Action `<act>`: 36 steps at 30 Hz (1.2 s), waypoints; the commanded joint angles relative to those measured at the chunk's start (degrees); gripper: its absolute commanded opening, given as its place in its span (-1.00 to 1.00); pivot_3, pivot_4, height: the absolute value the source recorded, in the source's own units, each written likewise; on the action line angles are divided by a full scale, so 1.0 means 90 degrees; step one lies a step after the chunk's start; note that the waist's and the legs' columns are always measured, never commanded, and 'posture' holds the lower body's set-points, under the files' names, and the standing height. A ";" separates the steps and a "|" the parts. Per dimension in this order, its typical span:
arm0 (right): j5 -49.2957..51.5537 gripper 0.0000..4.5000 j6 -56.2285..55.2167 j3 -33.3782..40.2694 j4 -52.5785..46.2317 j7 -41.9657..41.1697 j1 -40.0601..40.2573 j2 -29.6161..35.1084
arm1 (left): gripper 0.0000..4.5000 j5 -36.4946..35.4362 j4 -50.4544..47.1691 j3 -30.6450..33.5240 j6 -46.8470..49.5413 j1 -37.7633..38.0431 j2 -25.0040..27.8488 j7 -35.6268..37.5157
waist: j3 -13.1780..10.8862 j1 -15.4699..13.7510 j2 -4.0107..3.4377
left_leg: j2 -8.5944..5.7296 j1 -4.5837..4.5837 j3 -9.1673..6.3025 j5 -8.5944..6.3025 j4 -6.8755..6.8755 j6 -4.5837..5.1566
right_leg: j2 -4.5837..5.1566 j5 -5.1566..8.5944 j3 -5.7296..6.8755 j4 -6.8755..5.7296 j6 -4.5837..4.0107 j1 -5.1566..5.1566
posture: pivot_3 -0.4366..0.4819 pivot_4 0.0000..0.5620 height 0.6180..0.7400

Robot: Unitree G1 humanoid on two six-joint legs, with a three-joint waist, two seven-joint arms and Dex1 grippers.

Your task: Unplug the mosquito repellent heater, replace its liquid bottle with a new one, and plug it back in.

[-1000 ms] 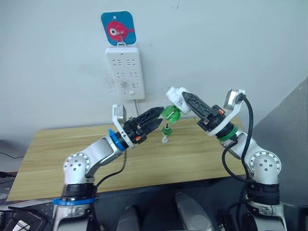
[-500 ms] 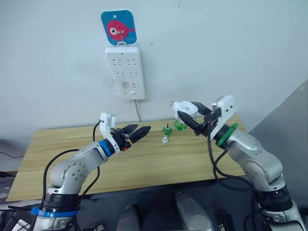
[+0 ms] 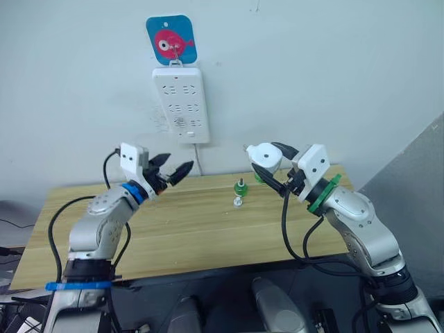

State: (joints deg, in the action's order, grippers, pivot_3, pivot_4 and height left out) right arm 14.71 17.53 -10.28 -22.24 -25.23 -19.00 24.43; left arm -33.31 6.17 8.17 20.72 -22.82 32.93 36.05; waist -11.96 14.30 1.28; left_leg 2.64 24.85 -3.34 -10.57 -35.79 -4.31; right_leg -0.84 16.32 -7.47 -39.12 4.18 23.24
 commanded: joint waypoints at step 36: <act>0.0119 0.34 0.1199 0.0066 -0.0420 -0.0020 -0.1002 -0.1010 | 0.48 0.1238 0.3265 -0.0114 -0.0826 -0.3256 0.0058 0.2681 | 0.0000 0.0012 0.0000 | -0.0002 -0.0001 -0.0034 0.0001 -0.0014 -0.0001 | -0.0002 0.0001 0.0030 -0.0049 0.0002 -0.0001 | -0.61 -0.41 1.00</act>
State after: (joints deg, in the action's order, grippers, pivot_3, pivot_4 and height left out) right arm 15.27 28.46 -10.19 -23.90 -25.88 -26.33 15.87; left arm -22.16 36.33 6.49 13.49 -50.90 33.19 59.44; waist -11.97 14.41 1.28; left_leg 2.62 24.85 -3.65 -10.57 -35.91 -4.32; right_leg -0.85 16.33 -7.19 -39.56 4.19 23.23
